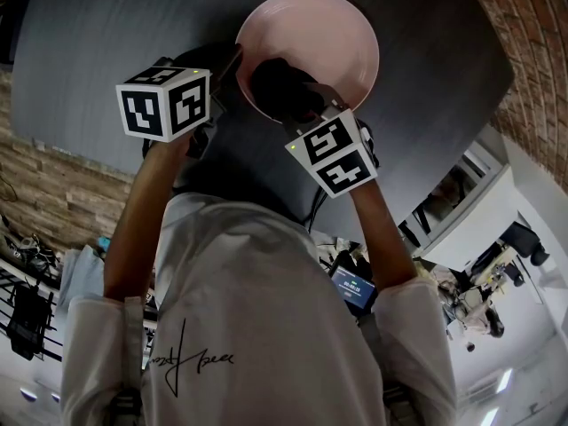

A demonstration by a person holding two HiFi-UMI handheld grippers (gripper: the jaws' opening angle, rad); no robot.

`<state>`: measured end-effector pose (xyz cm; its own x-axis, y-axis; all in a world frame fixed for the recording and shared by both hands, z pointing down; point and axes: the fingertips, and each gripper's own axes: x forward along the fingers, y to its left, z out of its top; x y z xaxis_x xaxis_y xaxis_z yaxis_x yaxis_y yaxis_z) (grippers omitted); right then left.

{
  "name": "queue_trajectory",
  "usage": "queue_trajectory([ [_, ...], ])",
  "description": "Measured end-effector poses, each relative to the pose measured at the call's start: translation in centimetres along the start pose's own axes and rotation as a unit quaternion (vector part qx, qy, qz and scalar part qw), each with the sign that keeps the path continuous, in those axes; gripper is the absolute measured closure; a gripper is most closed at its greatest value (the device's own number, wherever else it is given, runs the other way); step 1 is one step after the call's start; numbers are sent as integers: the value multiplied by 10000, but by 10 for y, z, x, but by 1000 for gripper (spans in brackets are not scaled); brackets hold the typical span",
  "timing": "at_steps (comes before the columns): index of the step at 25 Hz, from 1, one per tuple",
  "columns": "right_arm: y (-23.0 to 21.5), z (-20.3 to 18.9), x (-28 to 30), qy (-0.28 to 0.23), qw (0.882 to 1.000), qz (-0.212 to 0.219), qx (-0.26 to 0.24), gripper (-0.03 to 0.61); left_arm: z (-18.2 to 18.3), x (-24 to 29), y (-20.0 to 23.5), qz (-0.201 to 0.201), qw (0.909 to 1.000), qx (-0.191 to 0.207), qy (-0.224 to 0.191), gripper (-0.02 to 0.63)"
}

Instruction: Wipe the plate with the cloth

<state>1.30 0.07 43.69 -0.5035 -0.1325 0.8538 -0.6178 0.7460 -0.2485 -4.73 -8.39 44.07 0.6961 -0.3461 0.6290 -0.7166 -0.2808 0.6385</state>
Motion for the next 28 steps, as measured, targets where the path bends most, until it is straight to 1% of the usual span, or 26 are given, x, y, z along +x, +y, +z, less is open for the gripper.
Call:
queue_trajectory([
  [8, 0, -10, -5, 140, 9998, 75, -90, 512, 7, -2, 1, 48, 9999, 114, -84, 569],
  [13, 0, -16, -7, 236, 9994, 125, -228, 512, 0, -2, 0, 7, 10000, 27, 3, 569],
  [16, -1, -19, -9, 310, 9990, 146, -303, 512, 5, -3, 0, 38, 9999, 109, -66, 569],
  [28, -11, -28, -18, 611, 9966, 26, -544, 509, 7, -3, 0, 57, 9999, 139, -68, 569],
])
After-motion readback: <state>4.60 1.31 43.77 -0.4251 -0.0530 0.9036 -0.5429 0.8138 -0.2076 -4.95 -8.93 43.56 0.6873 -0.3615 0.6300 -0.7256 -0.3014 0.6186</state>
